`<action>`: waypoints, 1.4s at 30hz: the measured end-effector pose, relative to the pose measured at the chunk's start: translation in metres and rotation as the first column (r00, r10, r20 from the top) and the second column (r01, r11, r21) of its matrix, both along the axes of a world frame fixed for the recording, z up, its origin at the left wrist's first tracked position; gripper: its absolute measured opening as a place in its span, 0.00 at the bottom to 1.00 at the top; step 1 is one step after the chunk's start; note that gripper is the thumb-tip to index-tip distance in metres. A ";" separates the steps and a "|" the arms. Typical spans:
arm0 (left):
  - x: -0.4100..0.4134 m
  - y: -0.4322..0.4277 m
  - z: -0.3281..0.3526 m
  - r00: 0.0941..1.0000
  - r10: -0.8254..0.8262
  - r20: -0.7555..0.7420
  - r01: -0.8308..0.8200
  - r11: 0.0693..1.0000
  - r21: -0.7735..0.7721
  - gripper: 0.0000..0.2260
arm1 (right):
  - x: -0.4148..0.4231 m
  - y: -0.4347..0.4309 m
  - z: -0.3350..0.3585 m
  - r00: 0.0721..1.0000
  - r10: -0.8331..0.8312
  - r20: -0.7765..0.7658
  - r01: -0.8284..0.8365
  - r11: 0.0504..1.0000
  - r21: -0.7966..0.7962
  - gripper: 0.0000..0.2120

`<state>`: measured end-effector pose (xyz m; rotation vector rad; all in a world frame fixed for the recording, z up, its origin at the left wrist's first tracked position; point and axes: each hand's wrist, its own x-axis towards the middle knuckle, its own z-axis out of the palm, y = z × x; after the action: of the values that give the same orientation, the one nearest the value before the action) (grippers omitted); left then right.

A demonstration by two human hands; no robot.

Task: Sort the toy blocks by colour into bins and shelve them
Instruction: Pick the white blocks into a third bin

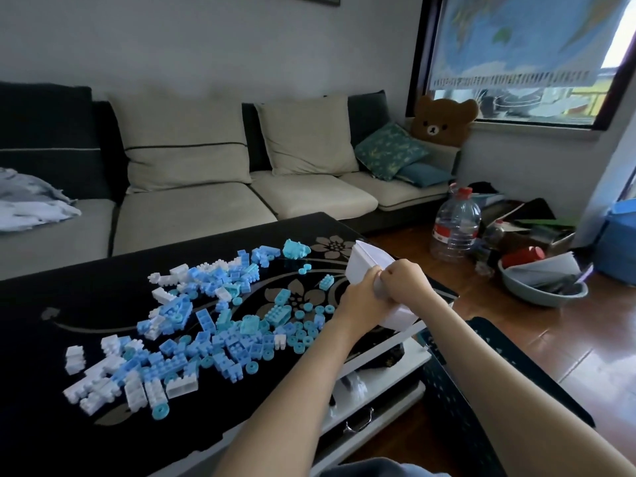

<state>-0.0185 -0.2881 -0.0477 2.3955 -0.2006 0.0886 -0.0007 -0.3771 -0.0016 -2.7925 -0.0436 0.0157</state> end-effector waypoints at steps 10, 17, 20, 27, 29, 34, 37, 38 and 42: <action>0.001 0.004 -0.002 0.989 0.113 -0.095 -0.124 0.985 -0.119 0.30 | -0.008 0.005 0.027 0.926 0.090 0.368 0.045 0.938 -0.343 0.08; -0.043 0.092 0.021 0.948 0.319 0.020 -0.270 0.835 -0.480 0.22 | -0.047 0.094 0.033 0.765 0.463 0.447 -0.236 0.848 -0.474 0.07; -0.078 0.148 0.019 0.896 0.442 -0.054 -0.359 0.644 -0.675 0.19 | -0.070 0.145 0.031 0.637 0.517 0.572 -0.412 0.856 -0.314 0.14; -0.179 0.256 0.010 0.733 0.654 -0.188 -0.498 0.327 -0.803 0.21 | -0.145 0.248 0.004 0.477 0.792 0.381 -0.840 0.538 -0.067 0.13; -0.201 0.274 0.011 0.670 0.707 -0.228 -0.574 0.298 -0.763 0.21 | -0.167 0.263 0.000 0.411 0.857 0.312 -0.897 0.441 -0.029 0.14; -0.250 0.305 0.009 0.564 0.772 -0.292 -0.711 0.275 -0.647 0.19 | -0.192 0.288 -0.017 0.269 0.958 0.103 -0.962 0.264 0.065 0.14; -0.266 0.312 0.009 0.527 0.808 -0.262 -0.754 0.303 -0.583 0.21 | -0.202 0.299 -0.031 0.233 0.967 0.105 -0.968 0.221 0.115 0.16; -0.270 0.314 0.008 0.500 0.828 -0.255 -0.782 0.304 -0.544 0.23 | -0.205 0.302 -0.035 0.217 0.971 0.098 -0.973 0.206 0.105 0.16; -0.282 0.326 -0.001 0.385 0.886 -0.260 -0.877 0.263 -0.403 0.25 | -0.203 0.306 -0.046 0.150 0.984 0.097 -0.988 0.146 0.044 0.12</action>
<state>-0.3005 0.0383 -0.0488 1.6769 1.1110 0.6166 -0.2042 -0.0715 -0.0474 -2.0594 -1.8627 0.2677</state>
